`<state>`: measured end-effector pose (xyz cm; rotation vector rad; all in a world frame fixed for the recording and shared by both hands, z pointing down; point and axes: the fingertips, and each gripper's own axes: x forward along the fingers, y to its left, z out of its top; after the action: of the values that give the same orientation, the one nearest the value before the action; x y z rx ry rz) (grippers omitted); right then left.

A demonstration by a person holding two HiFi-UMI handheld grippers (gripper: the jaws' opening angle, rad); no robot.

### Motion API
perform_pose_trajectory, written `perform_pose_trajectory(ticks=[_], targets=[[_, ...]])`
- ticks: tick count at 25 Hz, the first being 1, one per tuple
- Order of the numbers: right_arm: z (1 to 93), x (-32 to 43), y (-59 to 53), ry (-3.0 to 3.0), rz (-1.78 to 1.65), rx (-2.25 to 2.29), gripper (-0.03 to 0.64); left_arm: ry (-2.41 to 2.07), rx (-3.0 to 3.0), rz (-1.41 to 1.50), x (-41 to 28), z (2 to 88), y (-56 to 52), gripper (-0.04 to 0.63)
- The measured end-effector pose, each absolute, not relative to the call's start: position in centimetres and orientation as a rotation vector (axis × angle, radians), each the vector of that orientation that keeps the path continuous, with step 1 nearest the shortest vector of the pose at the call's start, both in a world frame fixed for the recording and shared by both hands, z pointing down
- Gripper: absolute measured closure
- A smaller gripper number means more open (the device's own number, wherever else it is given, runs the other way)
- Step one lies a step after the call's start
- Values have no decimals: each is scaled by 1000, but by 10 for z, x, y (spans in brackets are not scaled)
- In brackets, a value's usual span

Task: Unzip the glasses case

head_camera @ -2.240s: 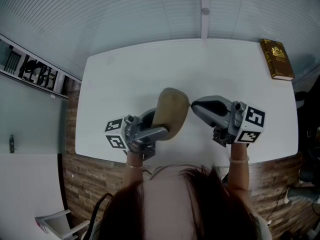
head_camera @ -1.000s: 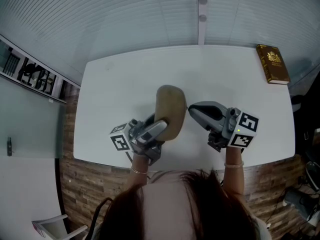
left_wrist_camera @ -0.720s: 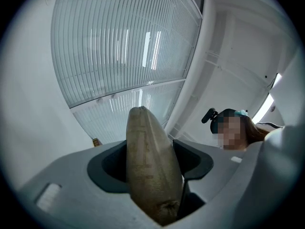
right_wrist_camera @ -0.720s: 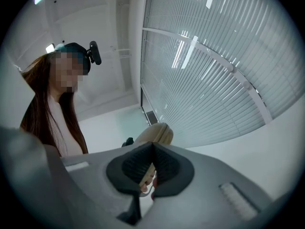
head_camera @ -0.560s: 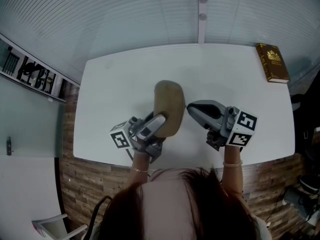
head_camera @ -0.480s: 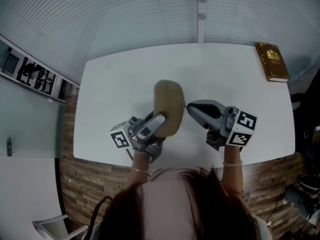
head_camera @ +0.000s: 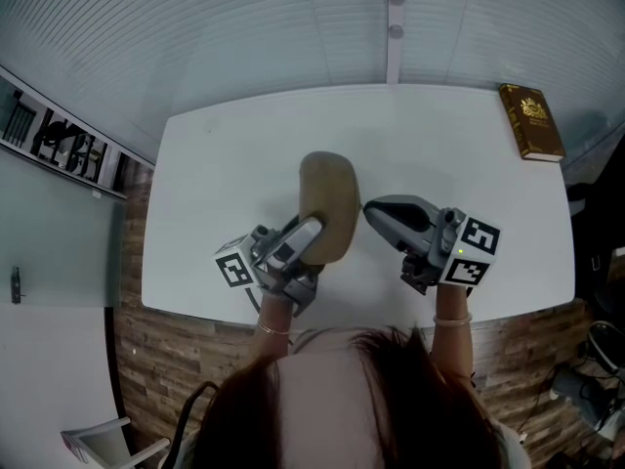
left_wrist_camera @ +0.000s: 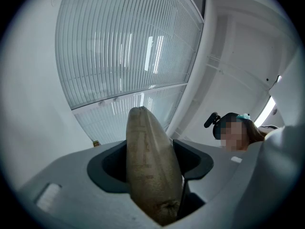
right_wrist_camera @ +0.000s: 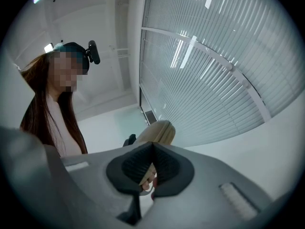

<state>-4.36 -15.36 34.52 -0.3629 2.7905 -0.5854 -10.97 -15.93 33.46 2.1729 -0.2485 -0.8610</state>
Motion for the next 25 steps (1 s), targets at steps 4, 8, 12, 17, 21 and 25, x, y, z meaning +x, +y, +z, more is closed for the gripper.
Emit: perform_pose_trajectory(ticks=[4,8,12,17,21,25], targets=[[347,-45,-153,2797,-591,-358,615,-238,2154,-887,-112,337,-162,307],[348,-44,-153,2794,-599,-358,615,-244,2144,-880,-112,339,-164,307],[350,-43,-153,2794,-606,-365,615,-240,2146,-882,-111,340,-164,307],[351,-45,-152,2802,-610,-360,615,-204,2071,-912,-108,337,-164,307],[353,-47,-152,2810,-615,-355,614,-211,2049,-935,-109,336,-167,307],[355,-48,-152,2813,-622,-351,615,-220,2035,-947,-111,338,-170,307]])
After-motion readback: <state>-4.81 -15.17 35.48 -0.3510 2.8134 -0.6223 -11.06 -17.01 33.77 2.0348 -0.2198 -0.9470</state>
